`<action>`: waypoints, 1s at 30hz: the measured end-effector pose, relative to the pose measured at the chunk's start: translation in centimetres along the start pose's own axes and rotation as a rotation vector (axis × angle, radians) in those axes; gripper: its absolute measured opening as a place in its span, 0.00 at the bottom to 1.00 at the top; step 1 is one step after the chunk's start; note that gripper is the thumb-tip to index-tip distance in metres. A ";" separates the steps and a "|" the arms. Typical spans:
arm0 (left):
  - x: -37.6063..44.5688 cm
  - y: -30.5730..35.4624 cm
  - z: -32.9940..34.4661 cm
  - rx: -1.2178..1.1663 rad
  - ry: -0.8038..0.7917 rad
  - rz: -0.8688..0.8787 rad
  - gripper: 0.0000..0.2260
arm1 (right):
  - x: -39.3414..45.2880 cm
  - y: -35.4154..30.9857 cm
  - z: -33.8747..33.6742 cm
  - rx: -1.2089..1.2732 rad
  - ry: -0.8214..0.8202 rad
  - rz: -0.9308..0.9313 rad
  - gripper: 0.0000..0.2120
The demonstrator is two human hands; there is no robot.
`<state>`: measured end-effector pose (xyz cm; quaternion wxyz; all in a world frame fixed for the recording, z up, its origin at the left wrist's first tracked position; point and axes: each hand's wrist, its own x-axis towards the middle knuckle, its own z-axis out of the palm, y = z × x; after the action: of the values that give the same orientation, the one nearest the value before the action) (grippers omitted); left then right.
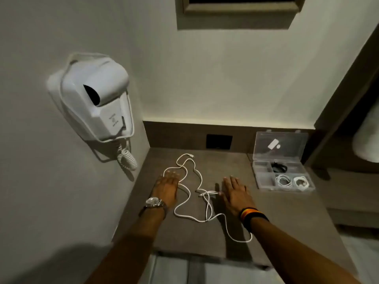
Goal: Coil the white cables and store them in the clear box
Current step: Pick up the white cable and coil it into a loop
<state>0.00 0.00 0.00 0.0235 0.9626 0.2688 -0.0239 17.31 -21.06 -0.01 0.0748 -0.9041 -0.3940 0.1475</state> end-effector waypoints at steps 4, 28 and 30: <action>1.4 -2.8 3.1 0.026 -0.077 -0.044 0.31 | -0.7 2.2 3.7 0.036 -0.121 0.101 0.32; 2.2 6.1 -14.7 -1.394 0.127 -0.034 0.07 | -1.7 -6.2 -5.6 0.905 0.227 -0.138 0.31; 1.6 6.9 -18.2 -1.484 0.113 0.032 0.08 | -1.9 -7.0 -8.2 0.969 0.263 -0.225 0.25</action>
<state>5.57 -3.96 18.26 0.6541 0.6972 0.2009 0.2137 13.92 -17.92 9.85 0.5494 -0.7287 -0.3624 0.1894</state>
